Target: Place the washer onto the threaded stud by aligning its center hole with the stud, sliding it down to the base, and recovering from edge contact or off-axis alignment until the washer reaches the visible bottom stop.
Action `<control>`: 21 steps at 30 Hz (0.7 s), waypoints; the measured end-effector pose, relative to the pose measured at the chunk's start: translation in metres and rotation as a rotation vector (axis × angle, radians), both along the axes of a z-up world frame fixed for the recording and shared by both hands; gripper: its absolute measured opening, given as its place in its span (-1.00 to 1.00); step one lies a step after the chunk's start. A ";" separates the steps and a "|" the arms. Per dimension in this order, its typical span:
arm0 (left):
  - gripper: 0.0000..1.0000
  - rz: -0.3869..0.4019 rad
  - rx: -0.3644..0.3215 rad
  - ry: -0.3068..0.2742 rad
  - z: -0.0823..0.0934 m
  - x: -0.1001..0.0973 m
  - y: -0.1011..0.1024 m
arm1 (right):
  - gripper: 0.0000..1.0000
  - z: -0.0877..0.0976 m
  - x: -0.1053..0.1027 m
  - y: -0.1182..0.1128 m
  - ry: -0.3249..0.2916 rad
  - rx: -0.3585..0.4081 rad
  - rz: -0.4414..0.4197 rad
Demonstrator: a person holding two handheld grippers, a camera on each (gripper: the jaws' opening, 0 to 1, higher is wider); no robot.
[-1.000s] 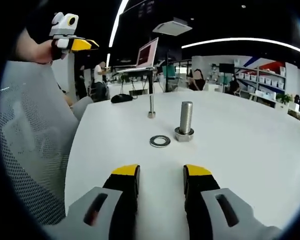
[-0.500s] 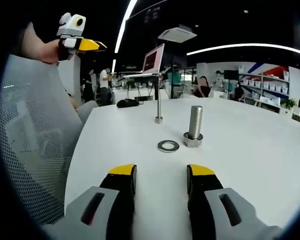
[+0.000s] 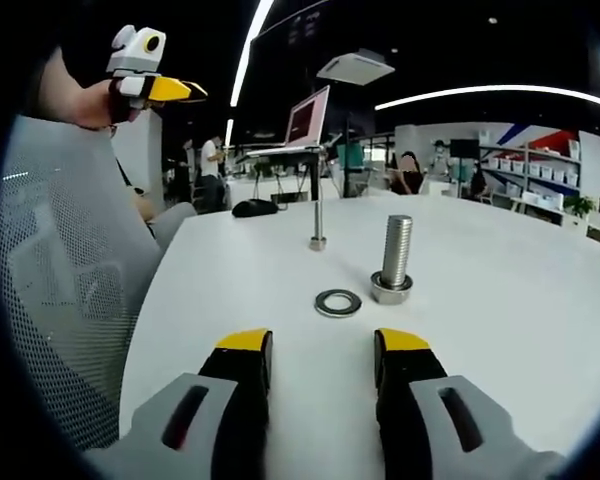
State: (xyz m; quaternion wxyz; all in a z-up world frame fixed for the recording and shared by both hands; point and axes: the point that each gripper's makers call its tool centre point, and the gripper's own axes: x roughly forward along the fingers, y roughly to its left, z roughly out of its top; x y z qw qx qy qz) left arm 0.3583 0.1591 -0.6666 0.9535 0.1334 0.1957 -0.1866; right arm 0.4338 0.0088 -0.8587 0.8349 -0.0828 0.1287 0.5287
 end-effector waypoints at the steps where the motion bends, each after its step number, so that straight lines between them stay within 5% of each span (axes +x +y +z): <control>1: -0.67 0.000 0.001 0.001 0.000 0.000 0.000 | -0.12 0.000 0.000 0.000 -0.001 0.000 -0.001; 21: -0.67 0.008 -0.005 0.006 -0.001 0.000 0.002 | -0.13 0.000 0.008 0.013 -0.010 0.000 0.016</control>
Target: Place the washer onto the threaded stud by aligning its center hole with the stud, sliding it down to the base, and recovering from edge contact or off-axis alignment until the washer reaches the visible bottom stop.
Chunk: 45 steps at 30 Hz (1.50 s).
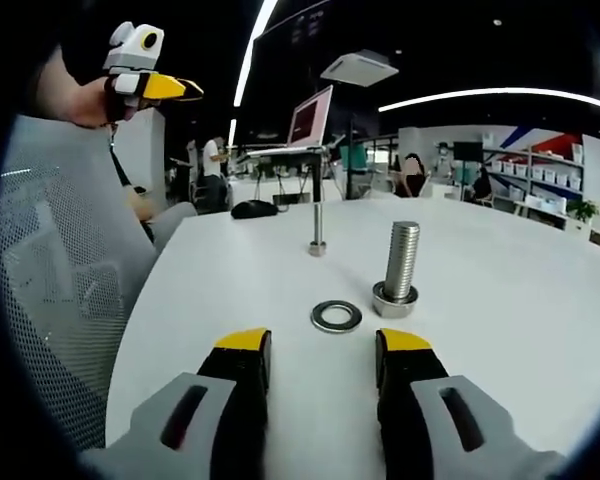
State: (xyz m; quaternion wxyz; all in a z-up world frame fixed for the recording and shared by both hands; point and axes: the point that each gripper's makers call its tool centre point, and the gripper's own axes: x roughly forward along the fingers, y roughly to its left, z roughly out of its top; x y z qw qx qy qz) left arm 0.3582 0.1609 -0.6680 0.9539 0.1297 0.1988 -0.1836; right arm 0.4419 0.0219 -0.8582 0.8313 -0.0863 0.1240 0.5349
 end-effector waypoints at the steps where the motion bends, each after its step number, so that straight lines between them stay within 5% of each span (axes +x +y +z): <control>1: -0.67 0.001 0.000 0.001 0.000 0.000 0.000 | -0.13 0.000 0.000 0.002 0.000 0.000 0.008; 45: -0.69 0.019 -0.012 0.022 -0.004 0.001 0.005 | -0.48 0.000 0.021 0.022 0.018 -0.005 0.039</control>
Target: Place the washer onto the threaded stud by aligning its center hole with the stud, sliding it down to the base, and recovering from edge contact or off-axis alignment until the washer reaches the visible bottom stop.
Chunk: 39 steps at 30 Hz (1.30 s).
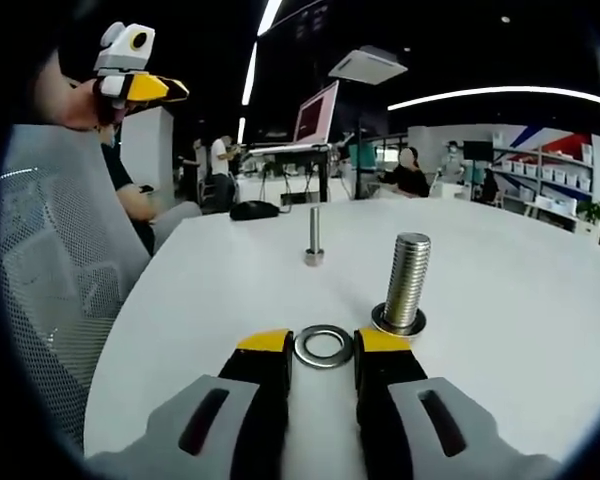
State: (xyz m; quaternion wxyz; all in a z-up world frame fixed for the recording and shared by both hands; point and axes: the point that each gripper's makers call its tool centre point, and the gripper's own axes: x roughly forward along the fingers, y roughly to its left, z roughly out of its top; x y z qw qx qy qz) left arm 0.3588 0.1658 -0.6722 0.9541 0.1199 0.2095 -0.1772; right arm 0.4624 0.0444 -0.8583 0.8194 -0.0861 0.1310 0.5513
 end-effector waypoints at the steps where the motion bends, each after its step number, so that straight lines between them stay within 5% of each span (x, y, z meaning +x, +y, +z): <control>1: -0.69 0.000 0.002 0.001 0.000 0.000 0.000 | -0.48 0.000 0.000 0.000 0.001 0.000 -0.001; 20: -0.69 -0.008 -0.002 0.016 -0.003 -0.001 -0.002 | -0.50 0.002 0.000 -0.009 0.014 -0.032 -0.012; 33: -0.69 -0.008 -0.003 0.019 -0.003 0.000 -0.002 | -0.50 0.027 -0.012 -0.007 -0.021 -0.016 0.011; 39: -0.69 -0.011 0.000 0.020 -0.004 0.000 -0.002 | -0.50 0.054 -0.011 -0.011 -0.052 0.014 0.011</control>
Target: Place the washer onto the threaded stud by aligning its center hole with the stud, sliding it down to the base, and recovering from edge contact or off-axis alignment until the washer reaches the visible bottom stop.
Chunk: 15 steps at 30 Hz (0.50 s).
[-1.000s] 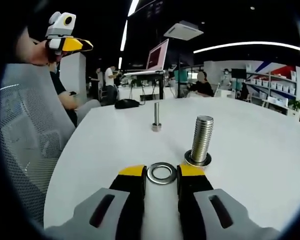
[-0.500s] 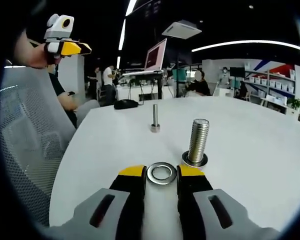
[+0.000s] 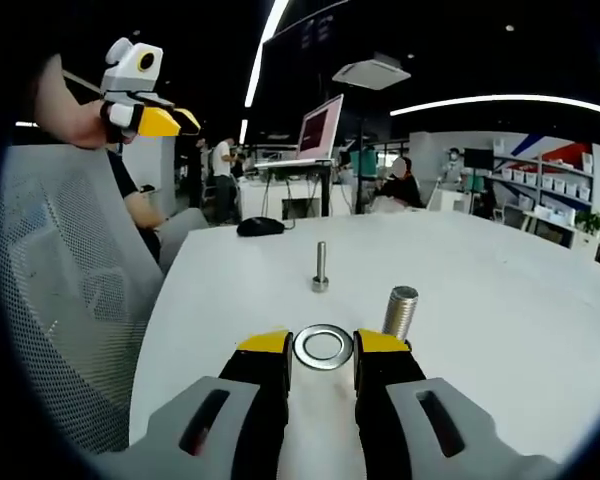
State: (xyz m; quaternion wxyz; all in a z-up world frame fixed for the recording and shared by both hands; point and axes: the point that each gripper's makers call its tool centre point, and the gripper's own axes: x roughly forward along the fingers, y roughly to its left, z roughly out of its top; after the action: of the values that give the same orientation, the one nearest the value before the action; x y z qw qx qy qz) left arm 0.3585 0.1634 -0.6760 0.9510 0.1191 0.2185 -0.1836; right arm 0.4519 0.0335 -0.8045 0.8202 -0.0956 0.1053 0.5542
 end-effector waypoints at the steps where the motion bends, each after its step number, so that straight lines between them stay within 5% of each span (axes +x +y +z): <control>1: -0.69 0.000 0.001 0.000 0.000 0.000 0.000 | -0.50 0.003 0.000 0.000 -0.002 0.000 -0.001; 3: -0.69 0.001 0.000 -0.001 0.000 0.000 0.000 | -0.50 0.007 0.002 -0.003 -0.043 -0.018 0.002; 15: -0.69 0.004 0.005 -0.008 0.001 0.000 0.001 | -0.50 0.040 0.035 -0.003 -0.059 0.005 -0.053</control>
State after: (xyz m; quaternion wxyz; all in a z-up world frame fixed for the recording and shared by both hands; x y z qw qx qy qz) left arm 0.3584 0.1641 -0.6747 0.9520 0.1217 0.2152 -0.1806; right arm 0.4865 0.0305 -0.7640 0.8375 -0.1072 0.0821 0.5295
